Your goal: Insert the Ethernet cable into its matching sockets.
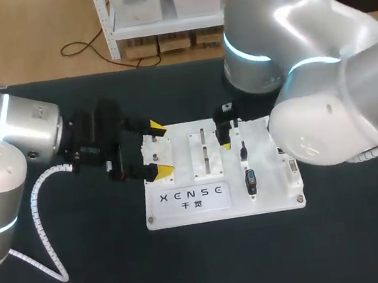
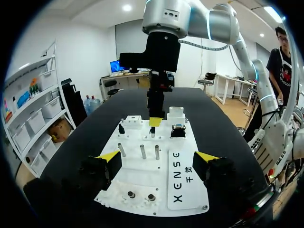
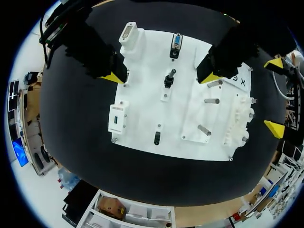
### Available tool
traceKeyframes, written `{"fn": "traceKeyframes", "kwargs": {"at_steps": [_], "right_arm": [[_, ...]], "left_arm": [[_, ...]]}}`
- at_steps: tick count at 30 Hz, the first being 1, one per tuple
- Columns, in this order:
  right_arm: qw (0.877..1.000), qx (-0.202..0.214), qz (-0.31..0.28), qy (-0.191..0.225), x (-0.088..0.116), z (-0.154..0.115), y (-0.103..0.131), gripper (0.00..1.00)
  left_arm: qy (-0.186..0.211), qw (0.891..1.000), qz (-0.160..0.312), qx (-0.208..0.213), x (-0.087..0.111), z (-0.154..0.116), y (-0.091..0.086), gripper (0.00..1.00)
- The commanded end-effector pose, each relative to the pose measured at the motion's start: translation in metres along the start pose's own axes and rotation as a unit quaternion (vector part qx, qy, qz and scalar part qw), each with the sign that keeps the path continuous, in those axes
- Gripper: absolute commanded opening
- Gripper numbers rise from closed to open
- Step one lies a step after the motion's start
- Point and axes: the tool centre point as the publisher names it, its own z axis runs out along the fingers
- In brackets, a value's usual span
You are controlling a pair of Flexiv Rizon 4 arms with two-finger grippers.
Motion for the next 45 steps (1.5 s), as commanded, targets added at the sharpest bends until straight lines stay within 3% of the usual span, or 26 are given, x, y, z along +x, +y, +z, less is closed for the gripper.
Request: {"fn": "traceKeyframes", "kwargs": {"at_steps": [1,15,21,23,24,45], "right_arm": [[1.0,-0.001,0.004,0.001,0.003,0.007,0.003,1.0],[1.0,-0.001,0.022,0.004,0.006,0.022,0.002,1.0],[1.0,-0.01,0.025,0.004,0.007,0.022,0.007,0.76],[1.0,-0.009,0.024,0.004,0.007,0.026,0.007,0.51],[1.0,-0.01,0.023,0.004,0.007,0.025,0.007,0.49],[1.0,-0.011,0.011,0.007,0.006,0.033,0.008,0.36]], "left_arm": [[-0.002,1.0,0.001,-0.001,0.001,0.0,0.0,1.0],[-0.002,1.0,0.001,-0.001,0.001,0.0,0.0,1.0],[-0.002,1.0,0.001,-0.001,0.001,0.0,0.0,1.0],[-0.002,1.0,0.001,-0.001,0.001,0.0,0.0,1.0],[-0.002,1.0,0.001,-0.001,0.001,0.0,0.0,1.0],[-0.002,1.0,0.001,-0.001,0.001,0.0,0.0,1.0]]}}
